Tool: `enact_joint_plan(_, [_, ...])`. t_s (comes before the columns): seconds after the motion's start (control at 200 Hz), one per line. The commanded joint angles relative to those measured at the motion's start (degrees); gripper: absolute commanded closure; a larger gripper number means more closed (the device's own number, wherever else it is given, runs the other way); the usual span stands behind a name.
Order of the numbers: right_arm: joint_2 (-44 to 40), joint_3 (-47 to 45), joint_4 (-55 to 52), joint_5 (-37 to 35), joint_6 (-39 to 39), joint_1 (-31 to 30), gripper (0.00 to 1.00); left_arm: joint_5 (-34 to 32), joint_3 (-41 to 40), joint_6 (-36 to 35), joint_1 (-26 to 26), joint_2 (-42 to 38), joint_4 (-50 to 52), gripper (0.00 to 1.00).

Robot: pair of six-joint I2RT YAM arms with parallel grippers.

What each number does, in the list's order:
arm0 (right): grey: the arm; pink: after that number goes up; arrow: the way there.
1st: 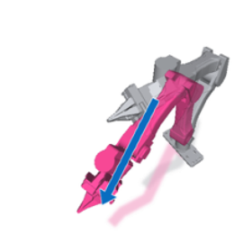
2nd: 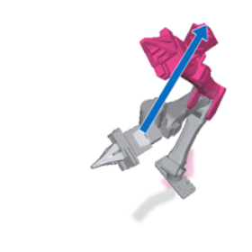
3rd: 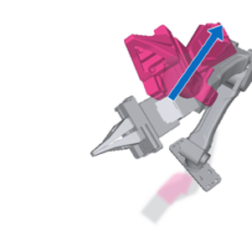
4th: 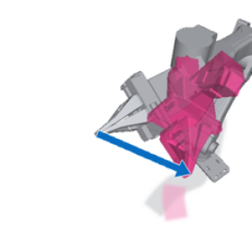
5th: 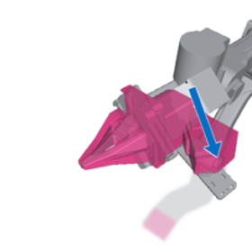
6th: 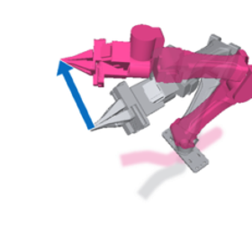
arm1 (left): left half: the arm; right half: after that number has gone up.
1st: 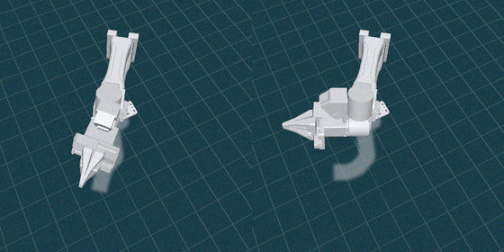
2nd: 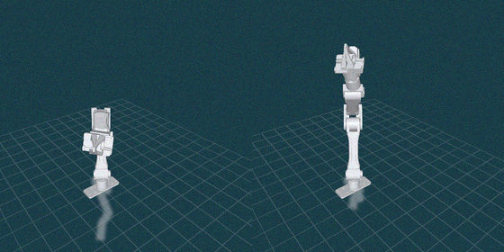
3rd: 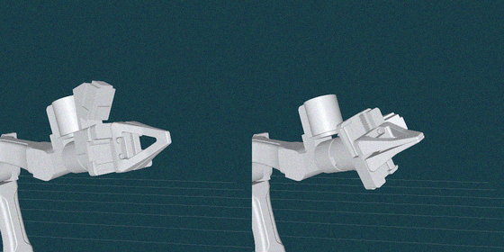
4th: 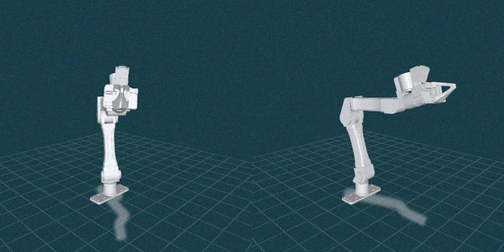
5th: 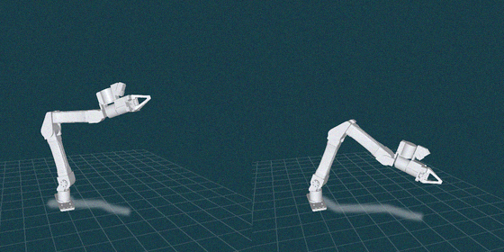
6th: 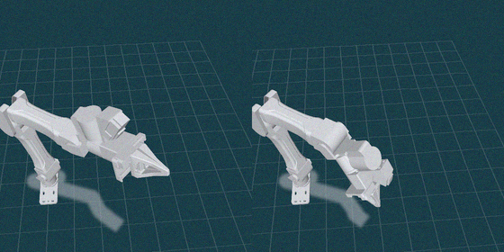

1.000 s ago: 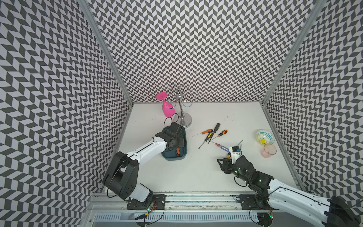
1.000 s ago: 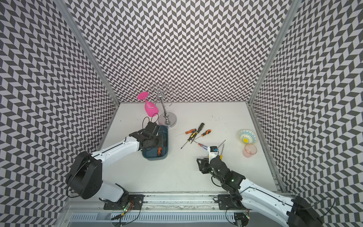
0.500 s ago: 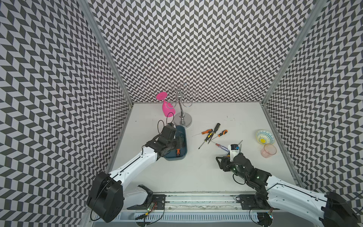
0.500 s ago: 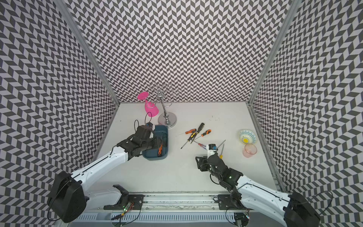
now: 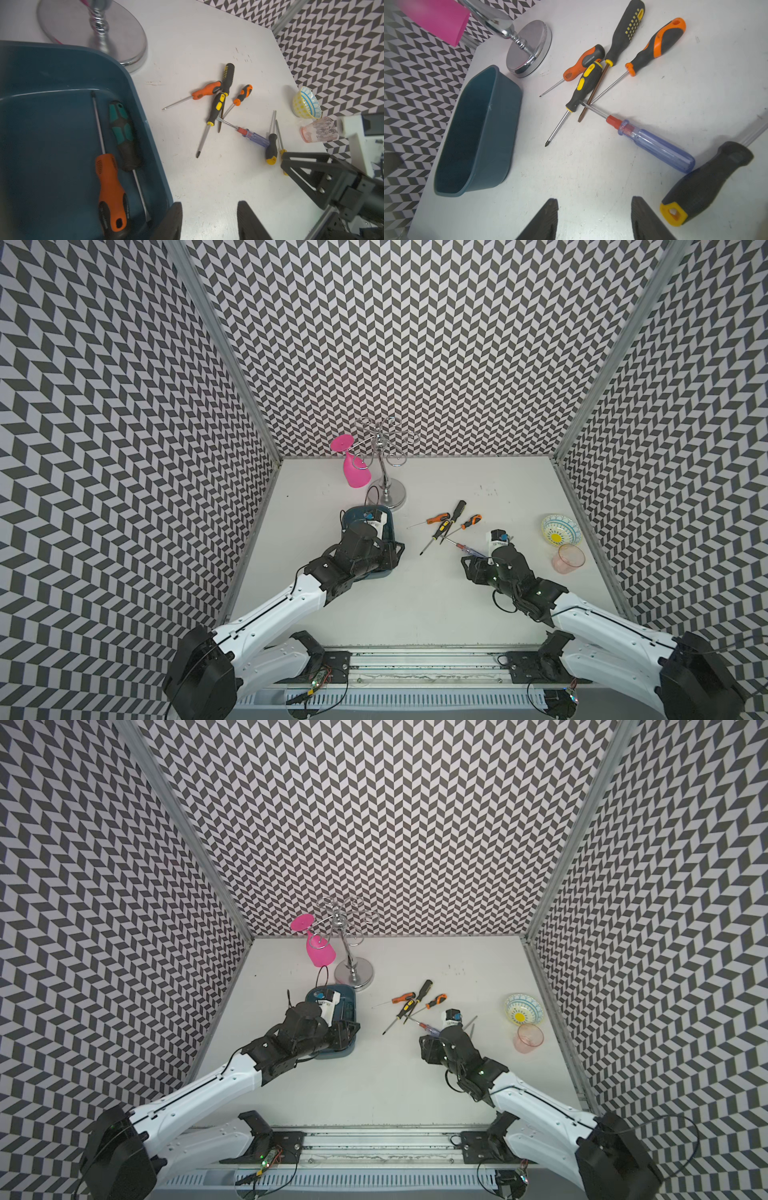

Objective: Put the screwdriver on the desktop into the storage box
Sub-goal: Pick up the screwdriver from the center of the board.

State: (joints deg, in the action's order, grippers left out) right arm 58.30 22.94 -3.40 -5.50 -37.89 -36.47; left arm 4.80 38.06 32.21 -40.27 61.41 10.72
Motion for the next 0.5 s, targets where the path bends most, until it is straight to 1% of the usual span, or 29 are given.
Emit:
enact_joint_plan(0.0, [1.56, 2.57, -1.87, 1.37, 1.73, 1.8, 0.41, 0.67, -0.88, 0.4, -2.38, 0.18, -5.39, 0.53])
enact_joint_plan(0.26, [4.13, 4.64, -4.06, 2.05, 2.38, 5.0, 0.41, -0.47, -0.56, -0.04, -7.26, 3.99, -8.24, 0.53])
enact_joint_plan(0.496, [6.07, 6.59, -6.95, 0.18, 2.04, 7.32, 0.41, -1.78, 0.35, 0.05, -10.99, 8.12, -9.75, 0.53])
